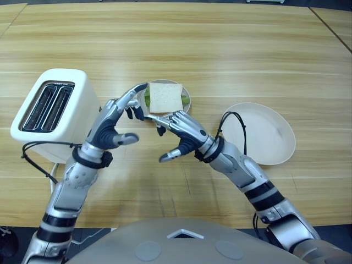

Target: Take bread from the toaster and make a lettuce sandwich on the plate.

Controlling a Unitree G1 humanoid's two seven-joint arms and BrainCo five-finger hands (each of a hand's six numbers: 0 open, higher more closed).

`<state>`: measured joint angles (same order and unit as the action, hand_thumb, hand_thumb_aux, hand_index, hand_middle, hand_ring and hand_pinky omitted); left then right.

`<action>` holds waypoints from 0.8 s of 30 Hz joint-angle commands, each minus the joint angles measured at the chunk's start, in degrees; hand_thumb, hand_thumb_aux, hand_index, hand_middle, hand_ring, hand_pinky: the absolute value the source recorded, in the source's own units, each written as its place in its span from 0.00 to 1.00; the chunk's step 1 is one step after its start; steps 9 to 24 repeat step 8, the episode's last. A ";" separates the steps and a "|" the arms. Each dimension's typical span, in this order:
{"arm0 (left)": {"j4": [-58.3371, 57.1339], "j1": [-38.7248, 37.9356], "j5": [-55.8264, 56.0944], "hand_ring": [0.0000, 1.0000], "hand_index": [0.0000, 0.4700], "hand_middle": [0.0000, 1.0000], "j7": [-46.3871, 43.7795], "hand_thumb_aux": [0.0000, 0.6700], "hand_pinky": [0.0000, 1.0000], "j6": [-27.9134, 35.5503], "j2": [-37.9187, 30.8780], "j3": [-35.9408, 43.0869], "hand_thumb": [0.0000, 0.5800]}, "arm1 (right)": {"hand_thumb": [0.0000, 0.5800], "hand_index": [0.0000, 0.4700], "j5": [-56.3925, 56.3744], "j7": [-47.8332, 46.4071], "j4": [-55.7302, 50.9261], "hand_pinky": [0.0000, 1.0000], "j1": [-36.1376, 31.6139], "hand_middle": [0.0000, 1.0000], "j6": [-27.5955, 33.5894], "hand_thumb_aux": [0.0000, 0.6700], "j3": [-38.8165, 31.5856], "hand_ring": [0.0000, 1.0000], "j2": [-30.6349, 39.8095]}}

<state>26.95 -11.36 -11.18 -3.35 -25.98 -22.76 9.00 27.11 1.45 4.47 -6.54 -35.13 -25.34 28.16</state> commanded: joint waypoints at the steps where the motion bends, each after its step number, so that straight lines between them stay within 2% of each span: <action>1: -1.64 -3.83 9.18 0.00 0.00 0.00 -3.49 0.00 0.00 -1.66 0.78 -0.02 0.00 | 0.00 0.00 -13.98 -2.37 1.02 0.00 4.22 0.00 2.01 0.00 4.67 0.00 -3.13; 3: -4.39 -5.37 12.74 0.00 0.00 0.00 -4.10 0.00 0.00 -2.21 2.43 -0.16 0.00 | 0.00 0.00 -20.73 -3.12 -0.68 0.00 6.95 0.00 3.70 0.00 6.53 0.00 -5.96; 8: -6.86 -5.58 14.07 0.00 0.00 0.00 -5.42 0.00 0.00 -3.19 4.88 -0.01 0.00 | 0.00 0.00 -22.81 -5.71 -2.34 0.00 9.03 0.00 3.97 0.00 6.04 0.00 -10.43; 24: -6.86 -5.58 14.07 0.00 0.00 0.00 -5.42 0.00 0.00 -3.19 4.88 -0.01 0.00 | 0.00 0.00 -22.81 -5.71 -2.34 0.00 9.03 0.00 3.97 0.00 6.04 0.00 -10.43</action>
